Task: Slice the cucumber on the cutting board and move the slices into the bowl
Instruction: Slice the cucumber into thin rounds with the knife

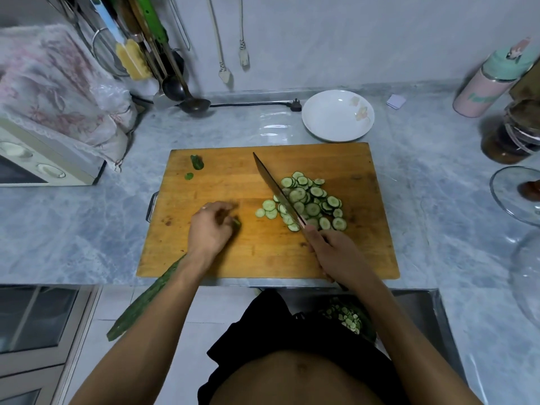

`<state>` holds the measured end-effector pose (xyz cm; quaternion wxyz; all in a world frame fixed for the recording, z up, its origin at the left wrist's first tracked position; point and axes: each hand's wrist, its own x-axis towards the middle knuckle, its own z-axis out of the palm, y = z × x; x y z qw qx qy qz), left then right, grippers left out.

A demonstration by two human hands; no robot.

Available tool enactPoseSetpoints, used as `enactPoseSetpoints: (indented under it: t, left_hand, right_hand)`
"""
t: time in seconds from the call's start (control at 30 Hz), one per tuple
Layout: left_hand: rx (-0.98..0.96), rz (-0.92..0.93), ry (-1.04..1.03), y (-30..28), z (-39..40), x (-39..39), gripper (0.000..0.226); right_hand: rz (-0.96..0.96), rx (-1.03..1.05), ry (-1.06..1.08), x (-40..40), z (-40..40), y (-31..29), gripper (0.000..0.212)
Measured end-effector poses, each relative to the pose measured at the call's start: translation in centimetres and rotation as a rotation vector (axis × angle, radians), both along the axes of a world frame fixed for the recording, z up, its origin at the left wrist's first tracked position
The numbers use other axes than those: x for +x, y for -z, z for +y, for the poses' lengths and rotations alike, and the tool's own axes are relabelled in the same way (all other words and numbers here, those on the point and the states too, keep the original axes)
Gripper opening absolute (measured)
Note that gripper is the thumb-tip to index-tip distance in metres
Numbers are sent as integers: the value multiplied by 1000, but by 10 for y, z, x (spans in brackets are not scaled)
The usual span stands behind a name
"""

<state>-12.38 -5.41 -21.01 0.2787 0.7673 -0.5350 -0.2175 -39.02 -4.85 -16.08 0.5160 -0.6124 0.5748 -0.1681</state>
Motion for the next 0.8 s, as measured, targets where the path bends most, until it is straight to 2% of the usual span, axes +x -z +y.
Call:
enactPoseSetpoints:
  t: [0.1,0.27,0.4,0.57,0.8]
  left_hand:
    - [-82,-99,-13,15,31,17,19]
    - [-131,-142,13,39,50,15,27]
    - [-189,-288,36,46,55,9,29]
    - [-156,-427,54,49,53,8,29]
    - [-150,-468,46,44,53,2,22]
  right_hand:
    - [-7,-9,-80,11,0,0,54]
    - [57,10,-243,38,-2,1,59]
    - [117,-83,-329,50,7,3,57]
    - [182,-146,-408,57,18,-6,55]
    - [239,-186,-444,56,22,-17,57]
